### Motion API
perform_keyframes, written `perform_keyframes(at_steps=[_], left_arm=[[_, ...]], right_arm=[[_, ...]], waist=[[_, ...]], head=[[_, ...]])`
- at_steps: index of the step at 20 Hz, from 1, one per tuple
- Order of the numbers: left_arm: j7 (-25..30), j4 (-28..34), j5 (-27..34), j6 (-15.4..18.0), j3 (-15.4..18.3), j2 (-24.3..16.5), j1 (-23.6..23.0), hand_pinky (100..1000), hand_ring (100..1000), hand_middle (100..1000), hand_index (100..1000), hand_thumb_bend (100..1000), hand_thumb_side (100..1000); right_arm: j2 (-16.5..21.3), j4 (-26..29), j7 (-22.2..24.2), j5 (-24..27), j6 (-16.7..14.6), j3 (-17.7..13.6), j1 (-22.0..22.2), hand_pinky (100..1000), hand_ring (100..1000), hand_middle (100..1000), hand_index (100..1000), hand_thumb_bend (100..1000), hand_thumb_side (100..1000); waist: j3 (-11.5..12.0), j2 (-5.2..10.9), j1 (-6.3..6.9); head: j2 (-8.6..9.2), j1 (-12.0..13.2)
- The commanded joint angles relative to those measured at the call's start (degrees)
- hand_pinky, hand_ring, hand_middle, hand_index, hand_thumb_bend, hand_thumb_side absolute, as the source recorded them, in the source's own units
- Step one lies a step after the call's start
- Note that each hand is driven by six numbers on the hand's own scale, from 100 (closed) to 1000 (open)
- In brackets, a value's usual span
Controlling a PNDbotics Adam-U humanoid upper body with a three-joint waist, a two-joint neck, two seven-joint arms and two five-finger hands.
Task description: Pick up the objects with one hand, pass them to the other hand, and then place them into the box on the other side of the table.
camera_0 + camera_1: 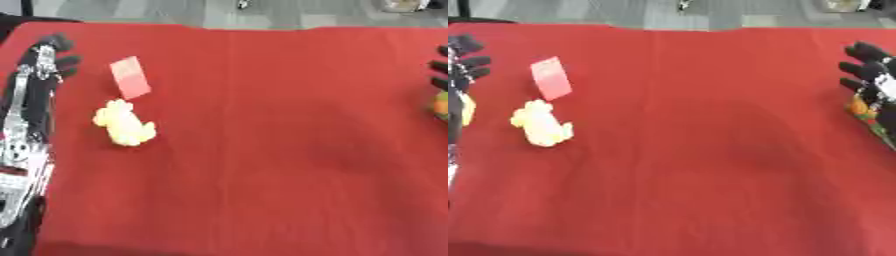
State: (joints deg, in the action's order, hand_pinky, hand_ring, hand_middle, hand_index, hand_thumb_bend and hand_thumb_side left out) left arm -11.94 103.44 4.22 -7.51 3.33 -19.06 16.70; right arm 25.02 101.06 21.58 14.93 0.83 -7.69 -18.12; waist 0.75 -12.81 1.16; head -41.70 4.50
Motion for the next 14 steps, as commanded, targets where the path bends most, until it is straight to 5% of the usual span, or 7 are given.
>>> perform_keyframes(at_steps=[1,14], left_arm=[[-0.1,1.0,-0.1,0.1,0.5,-0.8,0.9,827,755,757,855,100,839],[-0.1,1.1,0.0,0.1,0.6,-0.9,1.0,827,755,758,856,100,839]], right_arm=[[1.7,0.8,0.0,0.0,-0.2,-0.5,-0.4,992,1000,1000,1000,100,677],[1.8,1.0,-0.2,0.1,-0.2,-0.5,-0.4,991,1000,1000,1000,100,676]], waist=[[0.0,0.69,-0.06],[-0.2,0.54,-0.02]], head=[[-0.71,0.1],[-1.56,0.1]])
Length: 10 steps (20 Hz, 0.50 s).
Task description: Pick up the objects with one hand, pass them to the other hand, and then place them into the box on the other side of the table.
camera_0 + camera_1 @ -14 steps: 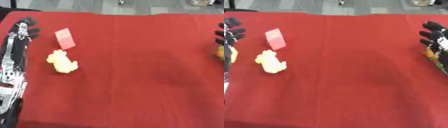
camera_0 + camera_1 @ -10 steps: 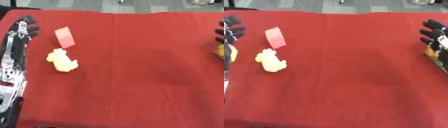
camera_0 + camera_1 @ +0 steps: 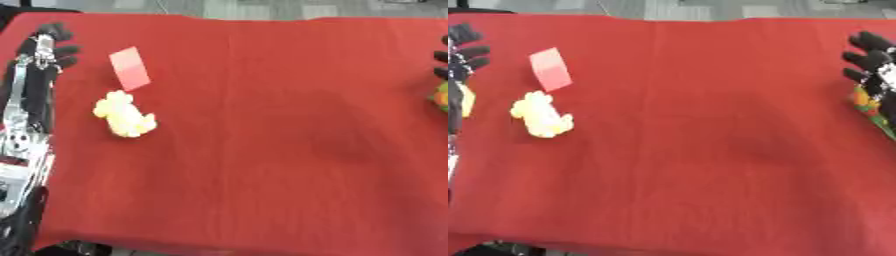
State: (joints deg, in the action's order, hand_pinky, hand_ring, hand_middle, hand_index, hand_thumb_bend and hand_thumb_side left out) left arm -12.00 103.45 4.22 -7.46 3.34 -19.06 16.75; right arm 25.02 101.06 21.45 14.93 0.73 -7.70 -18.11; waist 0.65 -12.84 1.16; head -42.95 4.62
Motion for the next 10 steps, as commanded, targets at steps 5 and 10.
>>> perform_keyframes(at_steps=[5,10], left_arm=[[-0.1,1.3,0.1,0.1,0.6,-1.5,1.8,829,758,760,857,100,834],[-0.1,1.8,-0.3,0.0,0.5,-5.9,2.5,836,770,764,859,100,804]], right_arm=[[1.9,1.1,-0.4,0.2,-0.2,-0.8,-0.5,991,1000,1000,1000,100,673],[2.1,1.2,-0.6,0.3,-0.2,-1.0,-0.4,991,1000,1000,1000,100,672]], waist=[[-0.5,0.33,0.03],[-0.5,0.29,0.27]], head=[[-0.19,-0.8],[-0.26,-1.1]])
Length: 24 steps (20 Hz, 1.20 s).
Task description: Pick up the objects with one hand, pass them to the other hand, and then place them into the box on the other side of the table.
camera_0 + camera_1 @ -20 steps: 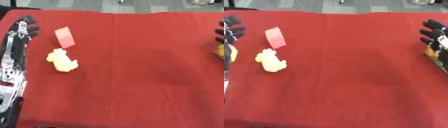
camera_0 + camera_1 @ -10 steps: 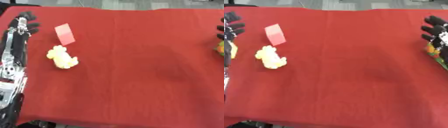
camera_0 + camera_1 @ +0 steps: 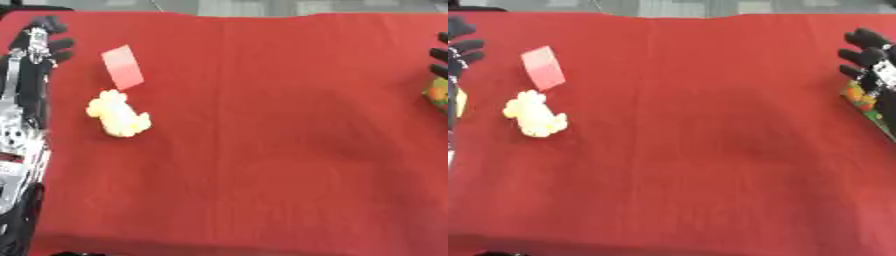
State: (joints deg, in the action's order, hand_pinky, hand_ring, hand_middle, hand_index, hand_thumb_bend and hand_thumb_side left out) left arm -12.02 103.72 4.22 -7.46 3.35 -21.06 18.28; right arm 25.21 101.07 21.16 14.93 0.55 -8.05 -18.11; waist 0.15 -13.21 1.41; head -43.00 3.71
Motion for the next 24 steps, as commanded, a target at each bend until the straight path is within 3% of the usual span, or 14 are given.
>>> perform_keyframes(at_steps=[1,5,8,15,24], left_arm=[[0.1,1.7,-0.3,-0.1,0.4,-5.5,1.1,837,772,765,860,100,800],[2.1,2.4,-1.2,-0.8,-0.6,-13.4,1.3,844,786,777,866,100,748],[4.3,2.2,-1.7,-1.4,-0.8,-18.9,1.6,842,788,779,869,100,701],[13.8,-0.5,-5.1,-2.2,-0.4,-29.8,2.7,843,800,785,879,132,599],[25.8,-9.7,-11.3,1.2,0.0,-38.9,5.2,857,826,790,872,407,365]], right_arm=[[2.0,1.2,-0.3,0.3,0.0,-0.7,-0.4,991,1000,1000,1000,100,672],[2.4,1.2,-0.3,0.2,0.0,-0.6,-0.3,991,1000,1000,1000,100,673],[2.7,1.2,-0.3,0.1,0.0,-0.7,-0.2,991,1000,1000,1000,100,672],[3.2,1.4,-0.4,0.0,-0.1,-0.7,0.1,991,1000,1000,1000,100,671],[3.6,1.8,-0.8,0.2,-0.4,-1.1,0.0,991,1000,1000,1000,100,670]], waist=[[0.0,0.65,0.1],[0.0,0.66,0.5],[0.1,0.72,0.78],[0.5,0.78,1.3],[0.6,0.03,1.24]], head=[[-0.23,-0.2],[-0.25,-0.2],[-0.51,1.3],[-0.53,3.9],[0.58,3.8]])
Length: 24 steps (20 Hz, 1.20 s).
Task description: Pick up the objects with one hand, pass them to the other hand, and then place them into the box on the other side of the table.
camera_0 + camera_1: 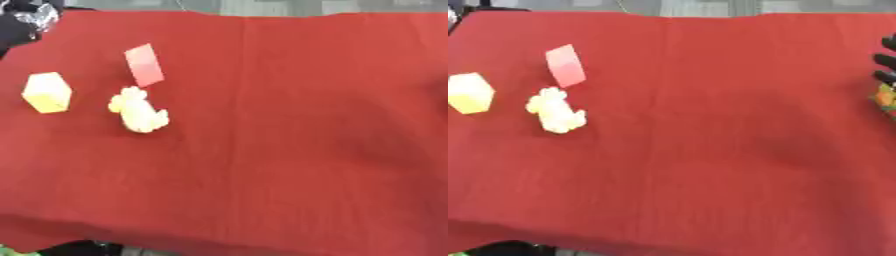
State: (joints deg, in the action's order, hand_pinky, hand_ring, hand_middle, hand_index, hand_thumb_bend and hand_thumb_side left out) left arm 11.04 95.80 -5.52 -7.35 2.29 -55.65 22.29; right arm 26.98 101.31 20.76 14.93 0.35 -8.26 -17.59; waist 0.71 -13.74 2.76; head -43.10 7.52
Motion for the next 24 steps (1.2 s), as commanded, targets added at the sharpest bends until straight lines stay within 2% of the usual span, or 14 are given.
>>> perform_keyframes(at_steps=[1,6,9,11,12,13,15,18,24], left_arm=[[4.0,-2.7,-2.3,1.6,1.0,-5.1,1.5,858,827,790,871,430,352],[11.1,-6.2,-6.4,3.5,0.4,-8.1,3.7,865,841,793,855,610,285],[15.4,-8.2,-9.4,4.1,0.0,-9.2,5.4,866,845,795,850,649,247],[18.0,-9.6,-11.5,4.3,-0.3,-9.7,6.4,865,844,785,843,689,182],[19.0,-10.1,-12.6,4.4,-0.4,-9.9,6.8,865,844,785,843,689,182],[19.9,-10.8,-13.7,4.5,-0.6,-10.1,7.2,868,843,778,839,702,126],[21.5,-12.1,-16.1,4.5,-0.9,-10.4,7.9,880,846,778,836,716,100],[23.4,-14.2,-21.3,4.5,-1.7,-10.7,8.9,887,849,779,834,776,100],[24.8,-20.4,-31.5,5.2,-3.2,-9.6,11.8,891,846,771,816,736,100]], right_arm=[[2.0,1.6,-0.6,0.2,-0.3,-1.0,-0.5,991,1000,1000,1000,100,670],[2.8,2.0,-1.2,0.5,-1.0,-1.2,-0.6,989,1000,1000,1000,100,660],[3.3,2.1,-1.4,0.9,-1.4,-1.2,-0.8,988,1000,1000,1000,100,656],[3.6,2.1,-1.5,1.0,-1.6,-1.2,-0.8,988,1000,1000,1000,100,655],[3.7,2.1,-1.6,1.0,-1.7,-1.2,-0.8,988,1000,1000,1000,100,655],[3.8,2.1,-1.6,1.0,-1.8,-1.2,-0.8,987,1000,1000,1000,100,654],[4.0,2.1,-1.7,1.0,-1.9,-1.2,-0.7,987,1000,1000,1000,100,654],[4.2,2.0,-1.7,0.9,-2.0,-1.1,-0.7,987,1000,1000,1000,100,654],[4.0,1.9,-1.4,0.8,-2.0,-0.7,-0.8,986,1000,1000,1000,100,656]], waist=[[0.0,0.4,-0.18],[-0.1,-0.24,-0.62],[-0.1,-0.39,-0.81],[-0.1,-0.43,-0.87],[-0.1,-0.43,-0.88],[-0.1,-0.43,-0.88],[-0.1,-0.42,-0.87],[-0.1,-0.4,-0.84],[-0.3,-0.45,-0.86]], head=[[0.68,-0.1],[0.65,-0.5],[1.04,-0.8],[1.3,-0.9],[1.39,-0.9],[1.5,-0.7],[1.6,-0.2],[1.7,0.3],[1.92,1.2]])
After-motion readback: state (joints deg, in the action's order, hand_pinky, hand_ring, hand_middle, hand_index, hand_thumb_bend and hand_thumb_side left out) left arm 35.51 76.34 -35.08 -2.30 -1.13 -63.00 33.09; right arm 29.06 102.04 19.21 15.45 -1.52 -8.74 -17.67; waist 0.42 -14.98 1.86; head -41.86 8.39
